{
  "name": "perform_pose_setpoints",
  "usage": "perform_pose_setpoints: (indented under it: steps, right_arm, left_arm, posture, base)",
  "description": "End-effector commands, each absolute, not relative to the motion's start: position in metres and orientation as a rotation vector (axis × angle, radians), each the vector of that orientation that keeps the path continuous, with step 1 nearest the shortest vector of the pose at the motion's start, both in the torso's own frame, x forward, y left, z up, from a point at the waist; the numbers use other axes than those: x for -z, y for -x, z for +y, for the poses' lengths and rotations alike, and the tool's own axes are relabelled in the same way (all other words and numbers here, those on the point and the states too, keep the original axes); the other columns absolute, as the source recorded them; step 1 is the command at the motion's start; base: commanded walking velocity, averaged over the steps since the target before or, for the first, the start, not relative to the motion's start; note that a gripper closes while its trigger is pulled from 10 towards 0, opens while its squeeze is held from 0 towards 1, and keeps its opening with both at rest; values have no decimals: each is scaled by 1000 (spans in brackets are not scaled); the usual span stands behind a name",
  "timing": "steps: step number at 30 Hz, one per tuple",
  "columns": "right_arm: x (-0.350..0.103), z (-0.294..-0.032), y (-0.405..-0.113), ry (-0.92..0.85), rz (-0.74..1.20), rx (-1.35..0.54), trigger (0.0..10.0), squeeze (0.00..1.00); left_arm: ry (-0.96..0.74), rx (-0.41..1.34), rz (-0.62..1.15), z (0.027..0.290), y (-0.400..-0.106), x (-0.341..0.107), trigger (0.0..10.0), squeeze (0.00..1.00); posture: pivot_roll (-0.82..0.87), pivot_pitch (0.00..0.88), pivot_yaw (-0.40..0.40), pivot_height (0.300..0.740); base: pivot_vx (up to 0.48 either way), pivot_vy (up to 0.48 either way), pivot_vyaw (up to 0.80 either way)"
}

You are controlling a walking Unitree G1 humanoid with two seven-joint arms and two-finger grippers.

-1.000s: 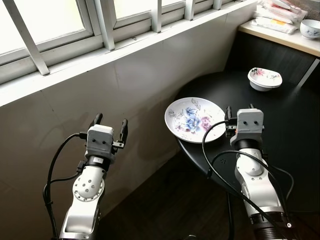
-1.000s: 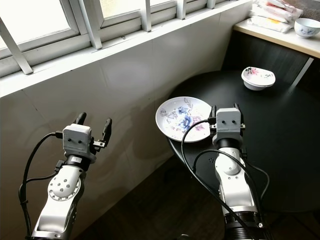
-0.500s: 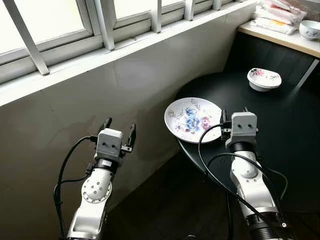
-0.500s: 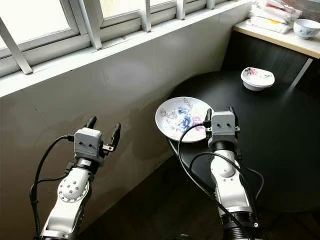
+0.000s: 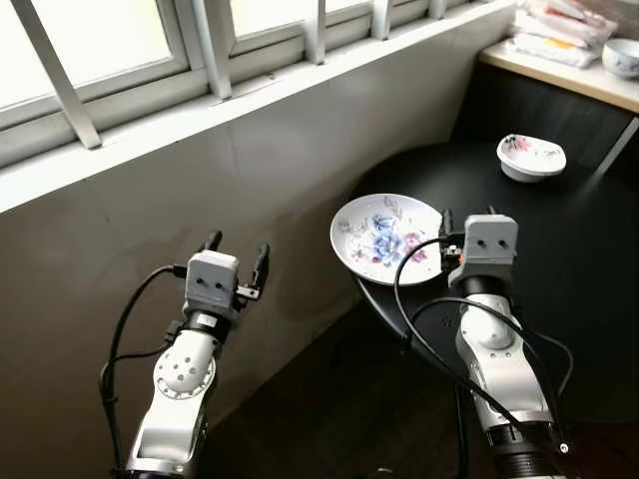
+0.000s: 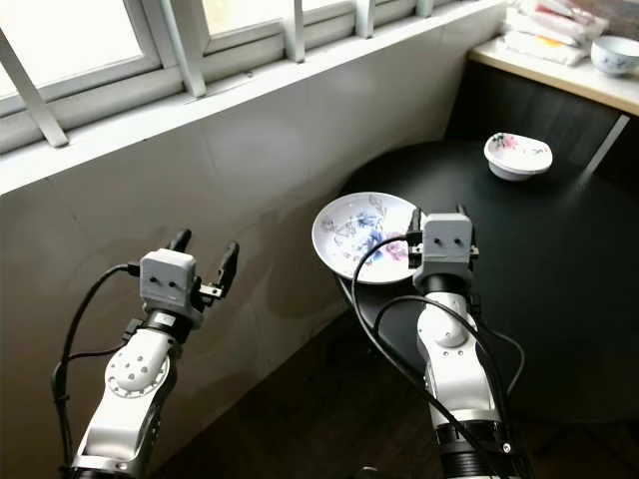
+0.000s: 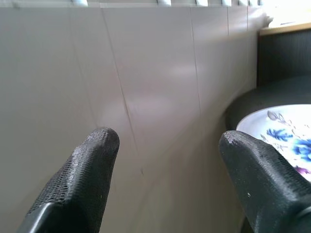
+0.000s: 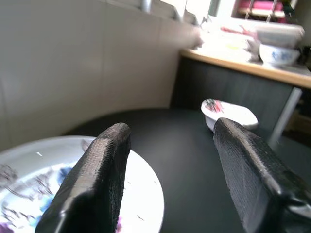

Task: Kitchen organization

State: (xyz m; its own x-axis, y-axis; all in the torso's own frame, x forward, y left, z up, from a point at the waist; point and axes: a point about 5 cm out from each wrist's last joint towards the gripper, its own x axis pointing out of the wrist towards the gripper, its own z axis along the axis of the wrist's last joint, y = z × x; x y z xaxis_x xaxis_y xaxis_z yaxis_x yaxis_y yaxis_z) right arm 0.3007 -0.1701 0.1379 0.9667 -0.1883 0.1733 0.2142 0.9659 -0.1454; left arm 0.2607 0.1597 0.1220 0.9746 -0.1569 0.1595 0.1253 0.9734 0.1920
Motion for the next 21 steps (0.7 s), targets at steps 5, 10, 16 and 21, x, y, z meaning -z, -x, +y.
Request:
perform_pose_setpoints:
  steps: [5,10,16,21]
  right_arm:
    - [-132,-182,-305,77,-79,241,10000,0]
    - [-119,-191,-312,-83,40,267,10000,0]
    - [-104,-196,-313,-232,163,283,10000,0]
    - [-100,-190,-319,-295,234,180,10000,0]
  left_arm:
    - [-194,161,-164,155,-257,-121,10000,0]
    - [-204,162,-174,155,-259,-124,10000,0]
    - [-206,161,-179,153,-260,-126,10000,0]
    - [-205,169,-175,150,-258,-124,10000,0]
  posture:
    - [25,28,-15,740]
    - [32,21,-19,740]
    - [28,20,-27,740]
    - [17,30,-19,740]
  base:
    - [0,0,0]
    - [0,0,0]
    - [0,0,0]
    - [0,0,0]
